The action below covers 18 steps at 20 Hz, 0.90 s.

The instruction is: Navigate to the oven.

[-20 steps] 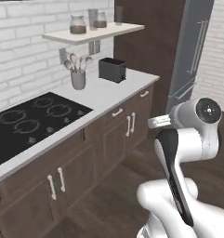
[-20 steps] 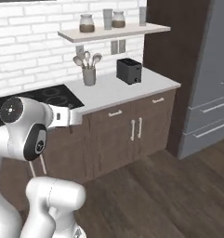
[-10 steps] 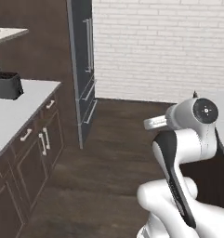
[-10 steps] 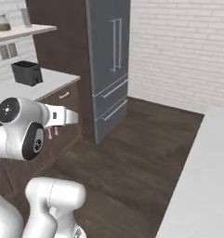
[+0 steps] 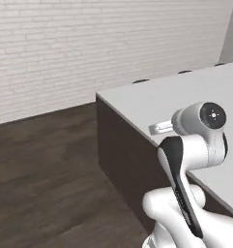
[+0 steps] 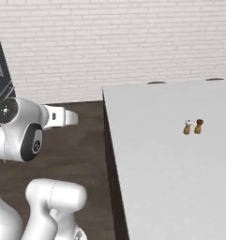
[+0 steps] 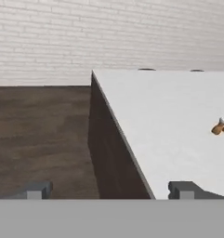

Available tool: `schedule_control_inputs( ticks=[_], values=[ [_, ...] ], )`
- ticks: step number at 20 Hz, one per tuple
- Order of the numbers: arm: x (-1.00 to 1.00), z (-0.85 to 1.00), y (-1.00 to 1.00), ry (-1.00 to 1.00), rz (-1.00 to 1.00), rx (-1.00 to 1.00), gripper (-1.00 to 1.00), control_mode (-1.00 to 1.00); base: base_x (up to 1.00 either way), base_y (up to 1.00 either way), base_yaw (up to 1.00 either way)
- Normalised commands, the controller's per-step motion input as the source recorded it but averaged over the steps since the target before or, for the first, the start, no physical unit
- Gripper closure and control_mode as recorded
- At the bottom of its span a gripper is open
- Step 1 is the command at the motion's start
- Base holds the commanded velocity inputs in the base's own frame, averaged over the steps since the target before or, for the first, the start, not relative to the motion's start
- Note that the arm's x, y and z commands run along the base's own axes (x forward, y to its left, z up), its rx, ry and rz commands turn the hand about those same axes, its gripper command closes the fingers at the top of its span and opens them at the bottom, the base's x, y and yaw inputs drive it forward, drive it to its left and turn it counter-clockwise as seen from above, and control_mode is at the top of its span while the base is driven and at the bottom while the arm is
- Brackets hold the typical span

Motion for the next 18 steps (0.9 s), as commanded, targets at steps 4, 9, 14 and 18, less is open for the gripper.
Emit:
schedule_control_inputs(
  ticks=[4, 9, 14, 18],
  values=[
    [0.00, 0.00, 0.00, 0.00, 0.00, 0.00, -1.00, 1.00, 0.00, 0.00, -1.00],
    [0.00, 0.00, 0.00, 0.00, 0.00, 0.00, -1.00, 1.00, 0.00, 0.00, -1.00],
    [0.00, 0.00, 0.00, 0.00, 0.00, 0.00, -1.00, 1.00, 0.00, 0.00, -1.00],
    [0.00, 0.00, 0.00, 0.00, 0.00, 0.00, -1.00, 1.00, 0.00, 0.00, -1.00]
  ],
)
